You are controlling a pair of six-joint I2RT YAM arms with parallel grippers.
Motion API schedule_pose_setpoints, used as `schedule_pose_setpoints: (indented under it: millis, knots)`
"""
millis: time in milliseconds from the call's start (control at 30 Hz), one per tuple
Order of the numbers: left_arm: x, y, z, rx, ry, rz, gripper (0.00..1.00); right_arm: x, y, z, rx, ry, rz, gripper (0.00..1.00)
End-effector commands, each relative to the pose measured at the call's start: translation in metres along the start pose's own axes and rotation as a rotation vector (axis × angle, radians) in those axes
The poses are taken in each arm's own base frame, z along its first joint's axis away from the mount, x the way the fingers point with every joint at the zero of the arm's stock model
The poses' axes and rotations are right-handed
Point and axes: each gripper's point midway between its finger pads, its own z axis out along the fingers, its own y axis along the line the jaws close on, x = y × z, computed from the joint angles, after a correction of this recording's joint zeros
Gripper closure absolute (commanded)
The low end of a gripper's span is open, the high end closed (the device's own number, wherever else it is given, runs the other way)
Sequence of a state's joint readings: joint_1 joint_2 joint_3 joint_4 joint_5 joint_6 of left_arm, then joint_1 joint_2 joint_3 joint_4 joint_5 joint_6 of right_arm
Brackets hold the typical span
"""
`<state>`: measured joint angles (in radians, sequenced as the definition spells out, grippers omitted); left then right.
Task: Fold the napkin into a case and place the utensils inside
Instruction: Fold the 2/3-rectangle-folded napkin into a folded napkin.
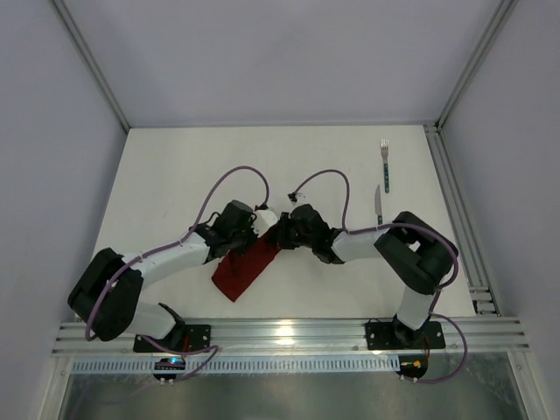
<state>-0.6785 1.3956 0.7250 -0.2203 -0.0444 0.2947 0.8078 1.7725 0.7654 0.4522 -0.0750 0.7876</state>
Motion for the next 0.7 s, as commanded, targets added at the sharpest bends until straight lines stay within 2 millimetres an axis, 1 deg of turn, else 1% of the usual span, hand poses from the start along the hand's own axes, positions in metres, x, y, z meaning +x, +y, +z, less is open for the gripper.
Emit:
schedule_pose_setpoints:
  millis: [0, 100, 133, 200, 233, 333, 367, 400, 433, 467, 500, 533, 567, 633, 667]
  knots:
    - [-0.019, 0.007, -0.007, -0.025, -0.085, -0.011, 1.0, -0.005, 0.017, 0.005, -0.079, -0.035, 0.037, 0.94]
    - [-0.024, 0.002, -0.011, 0.003, -0.111, 0.005, 1.0, -0.001, 0.008, 0.011, -0.045, -0.036, 0.068, 0.96]
    - [-0.027, -0.002, -0.013, 0.026, -0.128, 0.014, 0.99, 0.001, 0.003, 0.013, -0.028, -0.037, 0.076, 0.96]
    - [-0.026, -0.002, -0.014, 0.016, -0.132, 0.047, 0.98, 0.002, -0.003, 0.015, -0.006, -0.044, 0.095, 0.96]
    - [-0.026, 0.001, -0.014, -0.01, -0.128, 0.053, 0.99, 0.002, -0.004, 0.017, -0.002, -0.044, 0.1, 0.96]
    - [-0.025, -0.002, -0.016, 0.002, -0.126, 0.073, 0.98, 0.005, -0.013, 0.019, 0.031, -0.055, 0.129, 0.96]
    - [-0.023, -0.005, -0.016, 0.011, -0.117, 0.097, 0.99, 0.005, -0.014, 0.017, 0.028, -0.059, 0.138, 0.96]
    - [-0.022, -0.009, -0.017, 0.02, -0.116, 0.115, 0.99, 0.001, -0.021, 0.017, 0.055, -0.096, 0.152, 0.96]
    - [-0.019, -0.014, -0.017, 0.034, -0.11, 0.138, 0.99, 0.0, -0.021, 0.016, 0.058, -0.103, 0.156, 0.96]
    - [-0.021, -0.025, -0.019, 0.057, -0.122, 0.179, 0.98, -0.001, -0.021, 0.016, 0.06, -0.108, 0.159, 0.96]
    - [-0.021, -0.03, -0.02, 0.066, -0.129, 0.22, 0.98, -0.002, -0.022, 0.016, 0.061, -0.113, 0.164, 0.96]
    - [-0.016, -0.037, -0.019, 0.08, -0.123, 0.245, 0.98, -0.002, -0.021, 0.016, 0.06, -0.114, 0.167, 0.96]
    - [-0.018, -0.046, -0.02, 0.094, -0.137, 0.287, 0.98, -0.001, -0.021, 0.017, 0.06, -0.112, 0.172, 0.96]
    - [-0.014, -0.053, -0.018, 0.114, -0.124, 0.316, 0.96, -0.002, -0.02, 0.017, 0.051, -0.119, 0.184, 0.96]
    - [-0.008, -0.056, -0.016, 0.127, -0.098, 0.326, 0.96, -0.002, -0.02, 0.017, 0.049, -0.12, 0.189, 0.96]
